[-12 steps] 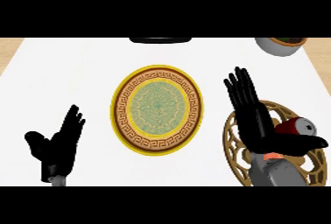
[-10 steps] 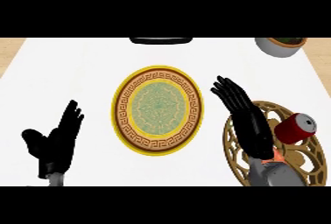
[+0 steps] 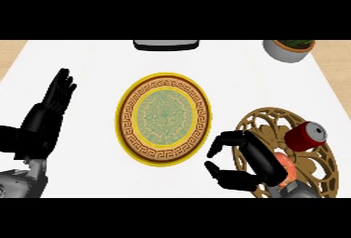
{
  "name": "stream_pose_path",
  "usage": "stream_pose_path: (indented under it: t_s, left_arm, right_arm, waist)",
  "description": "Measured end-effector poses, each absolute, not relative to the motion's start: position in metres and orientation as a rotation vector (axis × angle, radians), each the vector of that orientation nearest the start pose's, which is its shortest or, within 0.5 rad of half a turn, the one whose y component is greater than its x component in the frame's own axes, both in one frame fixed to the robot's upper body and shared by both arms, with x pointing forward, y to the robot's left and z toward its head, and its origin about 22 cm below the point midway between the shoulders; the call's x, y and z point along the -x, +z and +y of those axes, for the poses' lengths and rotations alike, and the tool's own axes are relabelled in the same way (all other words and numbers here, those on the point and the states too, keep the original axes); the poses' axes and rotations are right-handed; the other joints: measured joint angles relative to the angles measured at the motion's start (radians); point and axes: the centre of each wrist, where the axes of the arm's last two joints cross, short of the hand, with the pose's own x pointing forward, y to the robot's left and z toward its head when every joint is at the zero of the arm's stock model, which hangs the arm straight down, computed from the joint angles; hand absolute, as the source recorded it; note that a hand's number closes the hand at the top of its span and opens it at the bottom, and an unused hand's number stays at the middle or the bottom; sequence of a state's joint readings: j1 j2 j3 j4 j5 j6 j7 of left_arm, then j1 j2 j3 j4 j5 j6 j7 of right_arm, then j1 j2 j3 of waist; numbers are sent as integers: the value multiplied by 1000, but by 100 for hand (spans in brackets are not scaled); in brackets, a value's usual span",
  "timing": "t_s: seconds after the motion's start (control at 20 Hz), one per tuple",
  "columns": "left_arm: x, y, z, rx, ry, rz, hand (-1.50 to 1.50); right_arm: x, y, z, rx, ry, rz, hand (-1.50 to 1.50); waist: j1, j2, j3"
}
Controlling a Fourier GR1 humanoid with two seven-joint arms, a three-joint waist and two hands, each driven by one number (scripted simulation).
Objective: Pick the squash from the placemat and place it in the plate
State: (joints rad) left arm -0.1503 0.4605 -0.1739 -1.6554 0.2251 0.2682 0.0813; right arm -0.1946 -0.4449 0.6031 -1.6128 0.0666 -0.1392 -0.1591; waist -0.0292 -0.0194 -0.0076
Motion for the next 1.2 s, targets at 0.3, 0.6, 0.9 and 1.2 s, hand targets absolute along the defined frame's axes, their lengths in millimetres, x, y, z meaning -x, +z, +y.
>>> stream_pose_path:
  t_s: [0.3,0.6,0.9,1.2]
  left_arm:
    - [-286,96,285,-168,-194,-1728,0]
    - [-290,100,289,-159,-211,-1740,0]
    - [-293,103,288,-163,-218,-1743,0]
    - [-293,104,286,-158,-227,-1740,0]
  right_arm:
    - [-193,-17,-191,-67,631,-1868,-150]
    - [-179,10,-225,12,576,-1982,-150]
    - [-178,64,-264,258,804,-1868,-150]
    - [-178,111,-287,473,1105,-1543,-150]
  waist:
    - [8,16,7]
    - [15,17,7]
    - [9,15,4]
    - [14,15,2]
